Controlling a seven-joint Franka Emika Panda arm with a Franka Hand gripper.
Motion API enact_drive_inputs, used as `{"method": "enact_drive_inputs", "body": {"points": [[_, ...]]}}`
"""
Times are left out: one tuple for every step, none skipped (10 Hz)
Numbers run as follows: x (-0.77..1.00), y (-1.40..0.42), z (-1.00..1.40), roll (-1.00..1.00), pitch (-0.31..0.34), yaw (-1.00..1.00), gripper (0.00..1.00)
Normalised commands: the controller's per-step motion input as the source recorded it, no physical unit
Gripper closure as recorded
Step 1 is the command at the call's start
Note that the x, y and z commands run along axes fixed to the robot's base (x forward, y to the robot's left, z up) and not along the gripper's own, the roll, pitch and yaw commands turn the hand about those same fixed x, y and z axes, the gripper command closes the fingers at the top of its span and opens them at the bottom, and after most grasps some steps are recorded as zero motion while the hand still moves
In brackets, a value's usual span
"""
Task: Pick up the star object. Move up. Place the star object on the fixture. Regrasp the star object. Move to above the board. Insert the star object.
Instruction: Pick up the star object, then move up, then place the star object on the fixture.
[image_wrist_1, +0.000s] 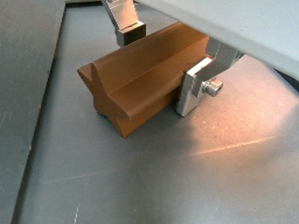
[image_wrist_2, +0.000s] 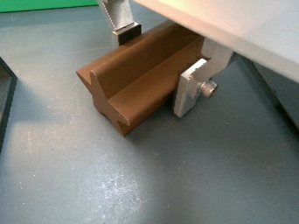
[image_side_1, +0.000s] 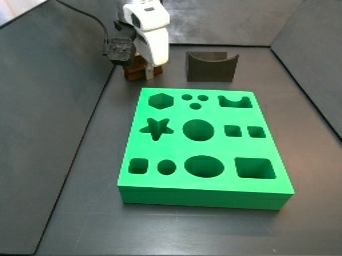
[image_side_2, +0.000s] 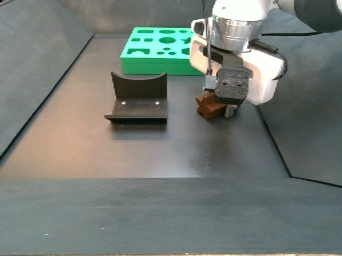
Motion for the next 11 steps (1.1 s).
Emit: {"method": "enact_drive_inputs", "body": {"points": [[0.0, 0.0, 0.0, 0.0, 0.0, 0.0, 1.0], [0.0, 0.0, 0.0, 0.0, 0.0, 0.0, 1.0], [0.0, 0.0, 0.0, 0.0, 0.0, 0.0, 1.0], [0.0, 0.0, 0.83, 0.0, 0.0, 0.0, 1.0], [-0.02, -0.02, 0.79, 0.0, 0.013, 0.01, 1.0], [-0.04, -0.01, 0.68, 0.01, 0.009, 0.01, 1.0], [-0.04, 0.0, 0.57, 0.02, 0.013, 0.0, 1.0], [-0.03, 0.0, 0.45, 0.03, 0.028, -0.01, 1.0], [-0.02, 0.01, 0.27, 0.05, 0.042, -0.01, 1.0], [0.0, 0.0, 1.0, 0.0, 0.0, 0.0, 1.0], [0.0, 0.0, 1.0, 0.01, 0.008, -0.01, 1.0]]}}
